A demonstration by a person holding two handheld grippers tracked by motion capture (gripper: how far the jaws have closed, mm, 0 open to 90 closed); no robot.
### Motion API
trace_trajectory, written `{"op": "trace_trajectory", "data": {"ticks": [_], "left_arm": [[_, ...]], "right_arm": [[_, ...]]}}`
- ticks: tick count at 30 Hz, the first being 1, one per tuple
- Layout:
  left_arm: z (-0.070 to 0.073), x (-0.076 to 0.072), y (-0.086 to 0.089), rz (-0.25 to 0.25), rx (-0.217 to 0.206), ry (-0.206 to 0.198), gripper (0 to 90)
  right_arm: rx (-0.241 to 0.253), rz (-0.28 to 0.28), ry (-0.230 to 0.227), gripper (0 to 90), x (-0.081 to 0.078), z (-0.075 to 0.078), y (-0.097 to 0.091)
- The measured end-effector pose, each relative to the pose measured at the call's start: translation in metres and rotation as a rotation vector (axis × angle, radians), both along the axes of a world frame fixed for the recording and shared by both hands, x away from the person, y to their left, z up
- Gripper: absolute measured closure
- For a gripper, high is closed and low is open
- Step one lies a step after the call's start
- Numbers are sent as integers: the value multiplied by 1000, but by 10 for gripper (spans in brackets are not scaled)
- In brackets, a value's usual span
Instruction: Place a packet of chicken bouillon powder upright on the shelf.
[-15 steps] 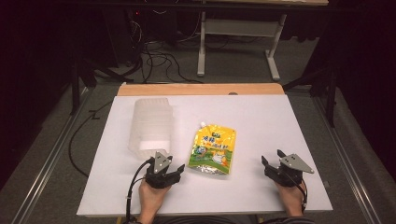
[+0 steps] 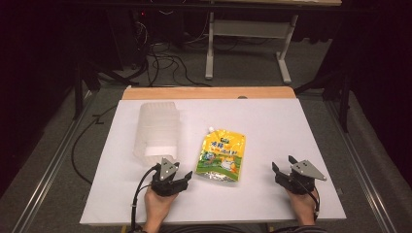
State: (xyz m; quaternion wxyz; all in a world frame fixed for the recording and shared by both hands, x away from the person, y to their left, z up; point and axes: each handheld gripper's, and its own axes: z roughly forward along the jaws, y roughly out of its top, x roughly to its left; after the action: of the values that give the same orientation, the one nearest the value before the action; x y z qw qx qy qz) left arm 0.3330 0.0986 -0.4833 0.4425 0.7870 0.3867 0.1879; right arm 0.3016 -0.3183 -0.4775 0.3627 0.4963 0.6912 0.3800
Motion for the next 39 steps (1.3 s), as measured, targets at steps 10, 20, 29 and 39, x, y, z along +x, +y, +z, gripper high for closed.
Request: {"op": "trace_trajectory", "data": {"ticks": [10,20,29,39], "left_arm": [[1,0,0,2,0,-9,387],[6,-4,-2,-9,-29,5,371],[21,-6,-14,-44,-53,-8,352],[37,3,-34,-81,-48,20,342]], "right_arm": [[4,1,-4,341,0,0,0],[3,0,-4,337,0,0,0],[1,0,-2,335,0,0,0],[3,3,-5,333,0,0,0]]}}
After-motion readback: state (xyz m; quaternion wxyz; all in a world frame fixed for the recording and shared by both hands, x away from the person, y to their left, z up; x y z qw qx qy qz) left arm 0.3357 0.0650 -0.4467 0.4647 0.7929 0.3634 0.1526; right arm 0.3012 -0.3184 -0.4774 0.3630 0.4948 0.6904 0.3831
